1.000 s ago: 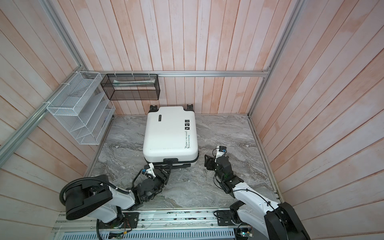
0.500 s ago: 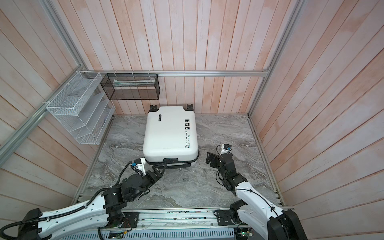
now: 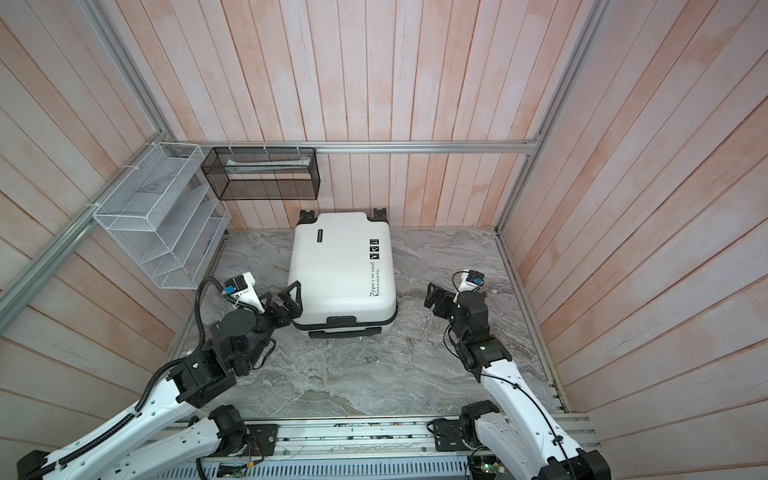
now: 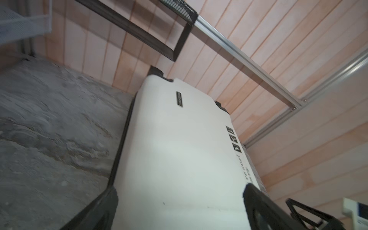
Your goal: Pack the luggage
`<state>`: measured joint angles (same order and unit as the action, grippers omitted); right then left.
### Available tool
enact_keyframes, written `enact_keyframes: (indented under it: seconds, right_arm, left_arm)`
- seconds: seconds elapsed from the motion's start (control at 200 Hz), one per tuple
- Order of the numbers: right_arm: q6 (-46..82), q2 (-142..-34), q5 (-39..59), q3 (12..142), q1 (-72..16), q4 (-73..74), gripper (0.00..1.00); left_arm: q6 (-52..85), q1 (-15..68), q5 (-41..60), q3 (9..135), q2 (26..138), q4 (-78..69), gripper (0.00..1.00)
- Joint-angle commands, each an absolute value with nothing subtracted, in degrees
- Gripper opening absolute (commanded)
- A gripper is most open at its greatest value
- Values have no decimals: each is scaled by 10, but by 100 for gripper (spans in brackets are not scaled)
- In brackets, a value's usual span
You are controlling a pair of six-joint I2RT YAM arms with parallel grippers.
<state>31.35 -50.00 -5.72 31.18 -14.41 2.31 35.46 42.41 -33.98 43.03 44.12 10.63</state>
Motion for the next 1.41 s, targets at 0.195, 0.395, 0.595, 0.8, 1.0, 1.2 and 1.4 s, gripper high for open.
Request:
enact_keyframes:
  seconds: [0.195,0.395,0.595,0.8,1.0,1.2,1.4]
  right_arm:
    - [291,-561,-63,374,-105,-17,98]
    - [275,-617,-156,391,-82,2,98]
    - [261,-683,-231,363,-47,116,98]
    - [192,-739,-275,363,-40,168,98]
    - [141,-742,-267,295,-32,270,98]
    - [109,-782,-266,250,-32,364,98]
    - [71,-812,-242,218,-32,460,98]
  left_arm:
    - [203,166,-221,487,521,31,100]
    - [204,28,-183,470,590,-29,100]
    - [189,-32,-195,409,632,-107,100]
    - [162,-48,-173,345,644,-162,100]
    - [124,-51,-126,280,641,-234,100]
    - [117,-51,-59,230,681,-310,100]
    - [81,-47,-38,178,743,-456,99]
